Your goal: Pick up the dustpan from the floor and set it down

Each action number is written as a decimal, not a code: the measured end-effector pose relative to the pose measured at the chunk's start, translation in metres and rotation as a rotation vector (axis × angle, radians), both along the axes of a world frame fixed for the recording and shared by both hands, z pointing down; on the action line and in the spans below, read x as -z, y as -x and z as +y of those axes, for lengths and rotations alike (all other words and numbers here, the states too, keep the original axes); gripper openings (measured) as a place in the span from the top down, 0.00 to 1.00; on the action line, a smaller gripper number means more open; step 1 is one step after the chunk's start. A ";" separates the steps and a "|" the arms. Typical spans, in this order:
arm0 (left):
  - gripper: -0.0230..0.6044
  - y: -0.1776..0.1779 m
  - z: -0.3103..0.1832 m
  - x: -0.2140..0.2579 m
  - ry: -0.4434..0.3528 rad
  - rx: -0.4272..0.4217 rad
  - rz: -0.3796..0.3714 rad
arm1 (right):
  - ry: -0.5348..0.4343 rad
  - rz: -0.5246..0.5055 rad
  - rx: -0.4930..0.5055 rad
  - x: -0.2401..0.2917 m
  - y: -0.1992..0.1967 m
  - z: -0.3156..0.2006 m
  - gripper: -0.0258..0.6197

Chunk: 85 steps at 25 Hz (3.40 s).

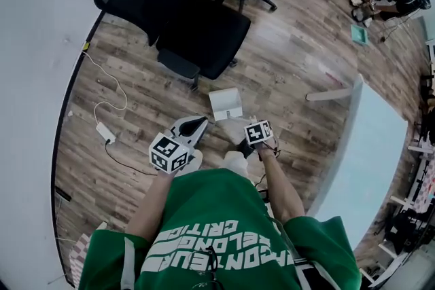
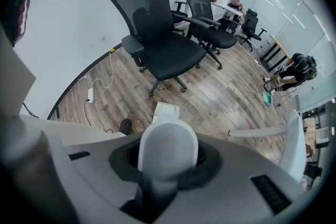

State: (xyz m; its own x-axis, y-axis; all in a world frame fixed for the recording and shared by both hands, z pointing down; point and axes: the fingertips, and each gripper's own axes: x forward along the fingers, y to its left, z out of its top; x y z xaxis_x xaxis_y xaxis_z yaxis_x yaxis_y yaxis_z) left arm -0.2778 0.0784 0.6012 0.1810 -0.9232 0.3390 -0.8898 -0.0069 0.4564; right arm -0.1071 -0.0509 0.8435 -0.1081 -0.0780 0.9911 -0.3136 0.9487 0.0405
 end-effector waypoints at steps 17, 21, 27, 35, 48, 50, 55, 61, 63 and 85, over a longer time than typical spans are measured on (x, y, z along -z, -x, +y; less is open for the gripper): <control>0.96 0.032 0.056 -0.009 0.008 0.072 -0.001 | -0.011 0.080 0.047 -0.028 0.030 0.021 0.79; 0.96 0.036 0.062 -0.011 -0.004 0.081 0.002 | 0.014 0.085 0.044 -0.032 0.031 0.021 0.79; 0.96 0.047 0.076 -0.009 -0.035 0.071 0.014 | -0.027 0.050 0.018 -0.004 0.033 0.024 0.72; 0.96 0.046 0.094 -0.007 -0.080 -0.020 0.050 | -0.224 -0.153 -0.055 0.091 0.034 0.039 0.72; 0.96 -0.031 0.065 0.011 -0.100 -0.239 0.013 | -0.506 -0.567 -0.241 0.252 -0.025 0.079 0.93; 0.96 -0.056 0.062 0.015 -0.100 -0.259 0.001 | -0.473 -0.625 -0.267 0.262 -0.042 0.086 0.95; 0.96 -0.123 0.061 0.030 -0.119 -0.290 -0.007 | -0.412 -0.743 -0.280 0.280 -0.086 0.108 0.95; 0.96 -0.192 0.073 0.041 -0.125 -0.260 -0.029 | -0.372 -0.795 -0.286 0.289 -0.146 0.132 0.95; 0.96 -0.207 0.079 0.040 -0.114 -0.238 -0.041 | -0.372 -0.799 -0.287 0.289 -0.167 0.140 0.95; 0.96 -0.281 0.128 0.040 -0.059 -0.215 -0.125 | -0.375 -0.809 -0.347 0.279 -0.275 0.199 0.95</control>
State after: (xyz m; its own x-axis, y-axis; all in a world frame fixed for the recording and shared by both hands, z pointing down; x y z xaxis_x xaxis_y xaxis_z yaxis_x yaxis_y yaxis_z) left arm 0.0034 0.2066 0.5617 0.3351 -0.8869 0.3180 -0.9146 -0.2252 0.3359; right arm 0.1679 0.1480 0.5643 -0.6606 -0.5316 0.5301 -0.6409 0.7671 -0.0294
